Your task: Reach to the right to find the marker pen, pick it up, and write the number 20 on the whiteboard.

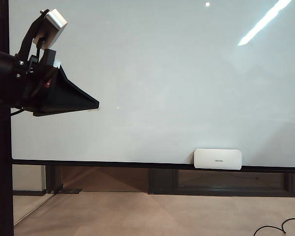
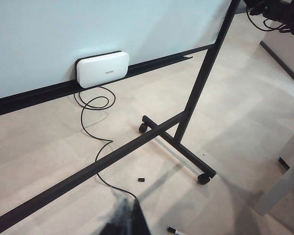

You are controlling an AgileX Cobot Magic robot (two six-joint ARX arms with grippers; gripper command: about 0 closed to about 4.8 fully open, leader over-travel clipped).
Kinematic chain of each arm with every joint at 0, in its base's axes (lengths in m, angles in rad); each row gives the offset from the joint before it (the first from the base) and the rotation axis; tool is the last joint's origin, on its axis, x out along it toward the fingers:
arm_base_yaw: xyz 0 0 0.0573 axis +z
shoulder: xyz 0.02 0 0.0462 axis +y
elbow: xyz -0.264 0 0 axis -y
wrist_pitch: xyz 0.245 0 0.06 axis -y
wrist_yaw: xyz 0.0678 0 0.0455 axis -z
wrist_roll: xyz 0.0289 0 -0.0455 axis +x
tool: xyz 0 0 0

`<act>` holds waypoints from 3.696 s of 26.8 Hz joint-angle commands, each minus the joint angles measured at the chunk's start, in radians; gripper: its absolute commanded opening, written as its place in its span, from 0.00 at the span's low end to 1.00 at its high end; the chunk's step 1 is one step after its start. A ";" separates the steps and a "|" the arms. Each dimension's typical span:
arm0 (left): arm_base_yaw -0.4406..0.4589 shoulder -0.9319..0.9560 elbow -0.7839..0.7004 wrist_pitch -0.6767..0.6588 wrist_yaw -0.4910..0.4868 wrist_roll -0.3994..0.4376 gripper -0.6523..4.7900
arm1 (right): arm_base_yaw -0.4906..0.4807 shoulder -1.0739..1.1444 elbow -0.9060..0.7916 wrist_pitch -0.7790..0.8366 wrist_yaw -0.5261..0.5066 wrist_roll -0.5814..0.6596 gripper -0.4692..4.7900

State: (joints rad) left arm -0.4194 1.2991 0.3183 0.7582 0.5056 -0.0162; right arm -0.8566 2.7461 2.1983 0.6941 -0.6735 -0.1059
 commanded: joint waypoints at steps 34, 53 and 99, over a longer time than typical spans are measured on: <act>-0.003 -0.409 0.006 -0.128 0.122 -0.154 0.11 | 0.010 -0.693 0.001 -1.117 0.389 0.105 0.09; -0.002 -0.906 0.215 -0.722 0.022 -0.157 0.11 | 0.321 -1.132 0.001 -1.483 0.333 0.183 0.09; -0.002 -0.879 0.599 -1.071 -0.494 0.204 0.11 | 1.331 -0.891 -0.018 -1.007 0.557 0.061 0.09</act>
State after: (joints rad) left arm -0.4217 0.4183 0.9146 -0.3489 0.0235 0.1688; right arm 0.4500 1.8694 2.1735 -0.3767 -0.1761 -0.0101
